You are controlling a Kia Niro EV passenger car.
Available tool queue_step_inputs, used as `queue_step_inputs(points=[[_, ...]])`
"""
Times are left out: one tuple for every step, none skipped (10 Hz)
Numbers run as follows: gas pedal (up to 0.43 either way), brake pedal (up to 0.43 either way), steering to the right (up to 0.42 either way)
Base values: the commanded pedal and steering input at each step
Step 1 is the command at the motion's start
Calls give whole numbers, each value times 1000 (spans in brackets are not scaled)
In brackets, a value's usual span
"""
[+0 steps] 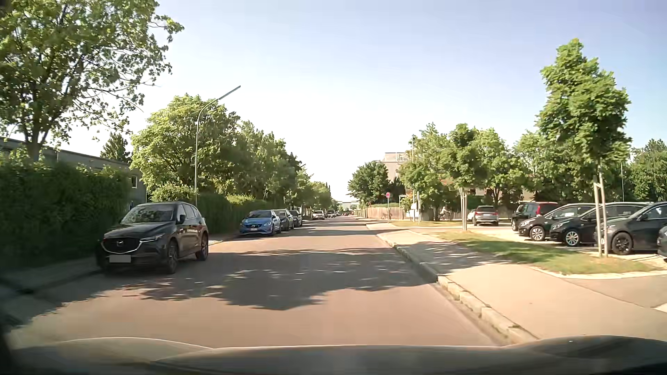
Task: Follow the waypoints while adhering to traffic rules and regulations
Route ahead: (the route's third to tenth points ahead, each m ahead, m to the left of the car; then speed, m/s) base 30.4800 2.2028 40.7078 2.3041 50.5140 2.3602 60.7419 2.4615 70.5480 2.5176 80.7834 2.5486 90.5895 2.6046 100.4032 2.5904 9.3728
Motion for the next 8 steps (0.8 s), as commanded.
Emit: queue_step_inputs(points=[[0, 238, 2], [0, 232, 2], [0, 226, 2], [0, 226, 1], [0, 220, 2], [0, 220, 2], [0, 220, 2], [0, 201, 1]])
